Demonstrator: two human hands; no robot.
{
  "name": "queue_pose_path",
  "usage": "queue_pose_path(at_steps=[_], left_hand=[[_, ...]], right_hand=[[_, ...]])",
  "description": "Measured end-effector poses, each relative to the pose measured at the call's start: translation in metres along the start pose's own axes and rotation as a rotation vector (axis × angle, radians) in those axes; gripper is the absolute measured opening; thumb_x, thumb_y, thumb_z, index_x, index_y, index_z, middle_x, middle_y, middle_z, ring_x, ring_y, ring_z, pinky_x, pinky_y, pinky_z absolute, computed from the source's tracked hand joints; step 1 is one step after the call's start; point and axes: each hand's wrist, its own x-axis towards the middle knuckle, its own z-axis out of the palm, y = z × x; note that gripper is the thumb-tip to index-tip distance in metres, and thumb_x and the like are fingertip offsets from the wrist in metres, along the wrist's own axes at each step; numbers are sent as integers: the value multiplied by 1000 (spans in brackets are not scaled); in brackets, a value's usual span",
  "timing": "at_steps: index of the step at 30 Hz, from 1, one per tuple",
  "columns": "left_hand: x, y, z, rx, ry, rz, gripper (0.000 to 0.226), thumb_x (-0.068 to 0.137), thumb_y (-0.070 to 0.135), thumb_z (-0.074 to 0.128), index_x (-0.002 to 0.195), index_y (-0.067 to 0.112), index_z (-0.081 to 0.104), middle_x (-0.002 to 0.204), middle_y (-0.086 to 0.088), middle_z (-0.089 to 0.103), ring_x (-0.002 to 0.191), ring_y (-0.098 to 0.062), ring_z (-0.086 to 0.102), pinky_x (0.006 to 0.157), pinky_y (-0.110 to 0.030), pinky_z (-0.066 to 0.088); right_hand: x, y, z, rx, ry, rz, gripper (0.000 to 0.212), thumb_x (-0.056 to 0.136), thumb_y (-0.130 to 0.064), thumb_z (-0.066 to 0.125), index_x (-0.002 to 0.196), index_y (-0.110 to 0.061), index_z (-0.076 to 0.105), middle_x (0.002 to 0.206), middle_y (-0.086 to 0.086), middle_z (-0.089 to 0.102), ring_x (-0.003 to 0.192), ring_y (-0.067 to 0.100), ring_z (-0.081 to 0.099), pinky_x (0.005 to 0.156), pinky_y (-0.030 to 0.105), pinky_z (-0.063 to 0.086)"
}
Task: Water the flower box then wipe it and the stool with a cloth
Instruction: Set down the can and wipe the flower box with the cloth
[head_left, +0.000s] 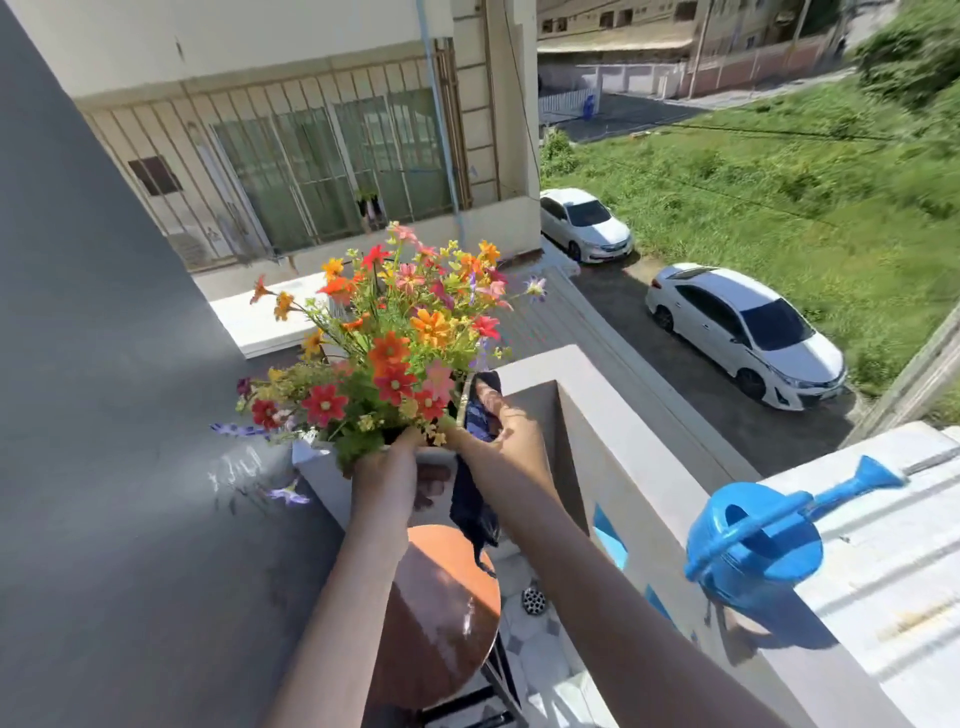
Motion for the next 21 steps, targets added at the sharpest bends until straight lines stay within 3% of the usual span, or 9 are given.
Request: queue_pose_path(at_steps=[2, 5, 8, 13, 17, 21], left_hand=[[7, 4, -12, -56, -58, -25, 39, 96, 28, 46, 71, 4, 64, 45, -4, 63, 33, -13, 50, 45, -24, 40], [4, 12, -23, -123, -116, -45, 40, 100, 27, 42, 73, 5, 62, 48, -6, 64, 30, -10, 50, 34, -18, 37], [-4, 20, -29, -168, -170, -32, 40, 100, 20, 38, 68, 8, 58, 51, -11, 63, 32, -12, 51, 33, -16, 34], [-15, 25, -31, -247, -237, 12, 64, 101, 13, 34, 46, 11, 66, 50, -12, 64, 32, -11, 54, 31, -15, 36], [-18, 27, -31, -284, -173, 6, 48, 99, 15, 36, 60, 11, 64, 51, -11, 63, 34, -9, 57, 33, -18, 41], [-14, 28, -32, -313, -130, -4, 33, 98, 17, 37, 75, 9, 59, 47, -6, 64, 35, -7, 58, 37, -17, 45]], right_hand=[[-1, -1, -5, -38, -129, -11, 62, 82, -38, 75, 139, -28, 51, 133, -10, 58, 118, 3, 57, 102, 23, 45], [11, 0, -12, -87, -154, -180, 57, 88, -11, 64, 143, -14, 50, 141, 4, 54, 129, 12, 52, 109, 25, 40], [34, -10, -14, -111, -66, -315, 52, 88, 9, 56, 136, -9, 56, 134, 8, 59, 123, 12, 57, 107, 22, 41], [65, -17, -18, -129, 159, -395, 41, 90, 8, 55, 131, 0, 60, 121, 2, 62, 107, -10, 57, 96, 6, 39], [61, 0, -15, -100, 237, -340, 41, 88, 15, 51, 127, 6, 60, 120, 2, 60, 95, -32, 50, 87, -5, 35], [31, 23, -5, -68, 137, -211, 44, 89, 15, 49, 128, -3, 62, 128, 8, 62, 103, -8, 57, 95, 4, 42]])
